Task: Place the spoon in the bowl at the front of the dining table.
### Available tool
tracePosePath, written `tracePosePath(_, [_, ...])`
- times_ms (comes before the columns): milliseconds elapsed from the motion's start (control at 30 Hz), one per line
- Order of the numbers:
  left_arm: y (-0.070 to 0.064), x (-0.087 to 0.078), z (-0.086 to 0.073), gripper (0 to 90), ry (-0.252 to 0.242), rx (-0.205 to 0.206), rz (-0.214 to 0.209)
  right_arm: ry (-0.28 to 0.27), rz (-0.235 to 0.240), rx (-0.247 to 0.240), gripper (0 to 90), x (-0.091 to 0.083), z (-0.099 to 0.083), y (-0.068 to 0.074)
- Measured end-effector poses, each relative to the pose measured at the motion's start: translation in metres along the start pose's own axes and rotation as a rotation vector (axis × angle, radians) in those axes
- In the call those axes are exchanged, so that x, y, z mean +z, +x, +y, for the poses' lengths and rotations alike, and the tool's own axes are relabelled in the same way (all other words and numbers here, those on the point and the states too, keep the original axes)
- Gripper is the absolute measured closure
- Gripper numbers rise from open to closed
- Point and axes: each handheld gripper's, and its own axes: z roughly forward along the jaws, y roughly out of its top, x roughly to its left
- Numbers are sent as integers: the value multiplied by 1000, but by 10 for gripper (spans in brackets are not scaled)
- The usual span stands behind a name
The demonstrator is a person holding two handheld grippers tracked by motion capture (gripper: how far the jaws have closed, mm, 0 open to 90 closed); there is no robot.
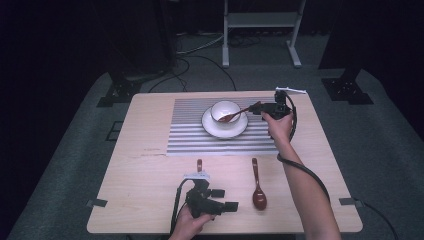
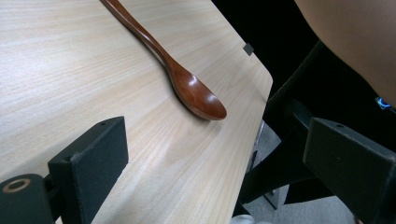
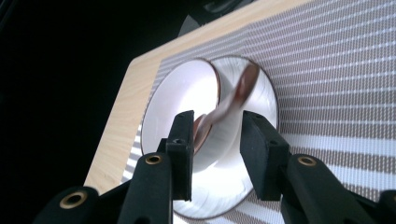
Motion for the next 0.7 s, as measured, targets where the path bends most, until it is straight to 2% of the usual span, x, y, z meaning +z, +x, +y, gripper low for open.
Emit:
tracePosePath(533, [2, -2, 1, 54, -6, 1, 7, 81, 44, -70, 577, -9, -21, 5])
tracePosePath(700, [2, -3, 1, 54, -10, 3, 8, 101, 66, -85, 532, -12, -28, 6])
